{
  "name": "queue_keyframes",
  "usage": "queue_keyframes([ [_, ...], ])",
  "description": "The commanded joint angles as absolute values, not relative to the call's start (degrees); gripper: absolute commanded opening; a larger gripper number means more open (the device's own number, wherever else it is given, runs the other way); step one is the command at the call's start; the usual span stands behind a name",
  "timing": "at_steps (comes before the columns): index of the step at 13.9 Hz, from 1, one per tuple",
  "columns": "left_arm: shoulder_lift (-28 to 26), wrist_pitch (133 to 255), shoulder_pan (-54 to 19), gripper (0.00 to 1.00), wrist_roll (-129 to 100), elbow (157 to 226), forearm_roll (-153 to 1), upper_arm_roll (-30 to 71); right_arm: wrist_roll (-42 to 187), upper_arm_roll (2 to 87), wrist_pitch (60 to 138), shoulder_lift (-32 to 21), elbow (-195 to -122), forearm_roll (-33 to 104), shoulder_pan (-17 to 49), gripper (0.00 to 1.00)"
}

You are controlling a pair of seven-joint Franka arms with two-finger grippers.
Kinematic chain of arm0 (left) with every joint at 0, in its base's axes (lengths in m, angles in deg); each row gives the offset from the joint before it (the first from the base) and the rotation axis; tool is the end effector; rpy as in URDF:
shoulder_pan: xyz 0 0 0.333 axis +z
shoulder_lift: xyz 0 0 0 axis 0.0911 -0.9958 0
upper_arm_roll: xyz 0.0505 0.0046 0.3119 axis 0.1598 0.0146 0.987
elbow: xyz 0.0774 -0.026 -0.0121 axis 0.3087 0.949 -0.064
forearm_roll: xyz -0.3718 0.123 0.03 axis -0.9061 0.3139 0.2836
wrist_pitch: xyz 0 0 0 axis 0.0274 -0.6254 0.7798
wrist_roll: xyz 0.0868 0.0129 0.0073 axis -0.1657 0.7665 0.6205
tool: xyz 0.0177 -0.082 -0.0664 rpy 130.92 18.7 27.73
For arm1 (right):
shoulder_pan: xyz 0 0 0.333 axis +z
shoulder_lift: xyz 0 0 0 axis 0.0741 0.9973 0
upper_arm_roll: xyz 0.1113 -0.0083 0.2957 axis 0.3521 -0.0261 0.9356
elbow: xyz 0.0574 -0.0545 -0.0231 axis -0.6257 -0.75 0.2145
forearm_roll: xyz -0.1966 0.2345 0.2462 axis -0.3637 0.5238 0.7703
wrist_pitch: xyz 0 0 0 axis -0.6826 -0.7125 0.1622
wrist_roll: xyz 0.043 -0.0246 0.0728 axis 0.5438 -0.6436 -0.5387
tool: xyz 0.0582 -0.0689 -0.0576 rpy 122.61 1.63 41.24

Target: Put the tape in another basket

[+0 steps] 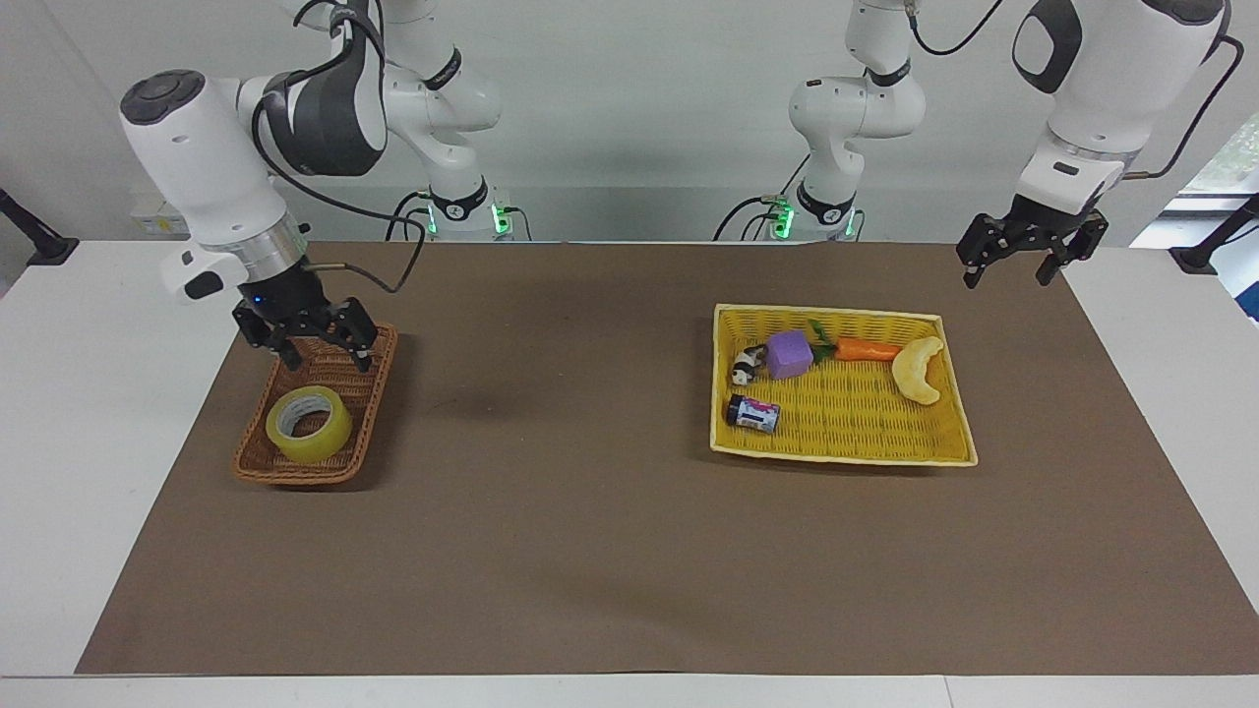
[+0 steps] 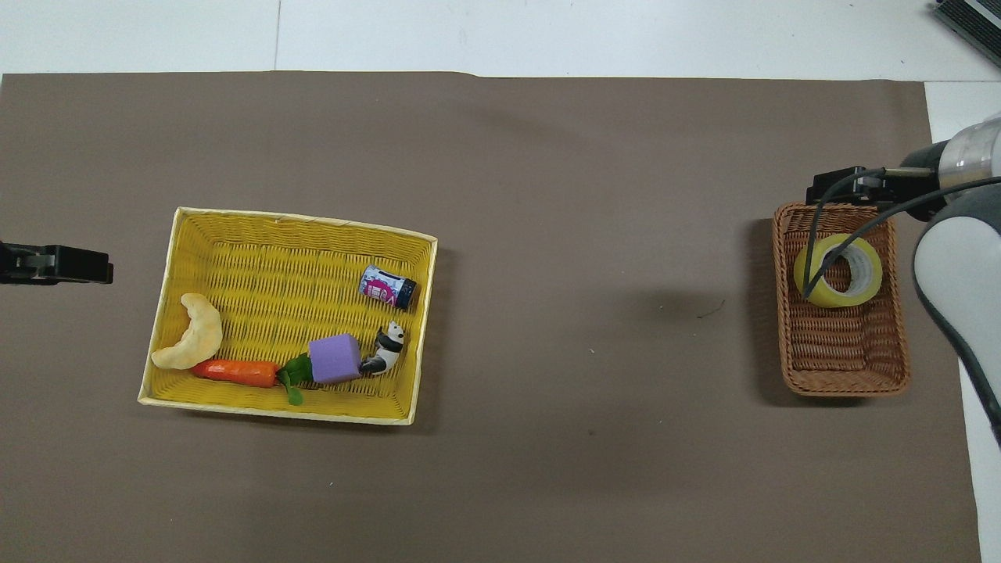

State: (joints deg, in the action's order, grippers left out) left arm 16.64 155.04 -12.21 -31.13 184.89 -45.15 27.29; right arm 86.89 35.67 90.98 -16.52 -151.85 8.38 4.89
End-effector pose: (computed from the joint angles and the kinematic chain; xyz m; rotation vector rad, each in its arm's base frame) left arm 0.5265 -0.0189 0.6019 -3.0528 0.1303 -0.1101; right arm 0.5997 -0.0066 0.5535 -3.0652 0.2158 -0.2065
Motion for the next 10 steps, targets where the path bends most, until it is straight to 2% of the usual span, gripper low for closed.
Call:
queue_keyframes([
  [1, 17.49, 152.69, -12.61, 1.0, -31.67, 184.71, -43.81, 27.83, 92.34, 35.75, 86.11, -21.71, -152.63, 4.75, 7.06, 1.0],
  [4, 17.41, 152.34, -12.17, 1.0, -31.4, 183.49, -46.0, 28.7, 92.25, 35.83, 78.23, -23.74, -147.82, 4.4, 6.97, 1.0],
  [6, 16.62, 148.23, -10.25, 1.0, -32.8, 178.41, -51.44, 29.67, 92.17, 35.75, 71.62, -24.1, -143.24, 2.99, 6.97, 1.0],
  [7, 15.83, 146.03, -9.89, 1.0, -34.99, 176.21, -51.72, 29.67, 92.17, 35.83, 70.12, -24.28, -142.61, 2.47, 6.97, 1.0],
  [10, 16.44, 145.74, -9.88, 1.0, -37.12, 177.5, -51.81, 29.59, 90.85, 35.05, 68.88, -26.3, -144.54, 4.39, 6.18, 1.0],
])
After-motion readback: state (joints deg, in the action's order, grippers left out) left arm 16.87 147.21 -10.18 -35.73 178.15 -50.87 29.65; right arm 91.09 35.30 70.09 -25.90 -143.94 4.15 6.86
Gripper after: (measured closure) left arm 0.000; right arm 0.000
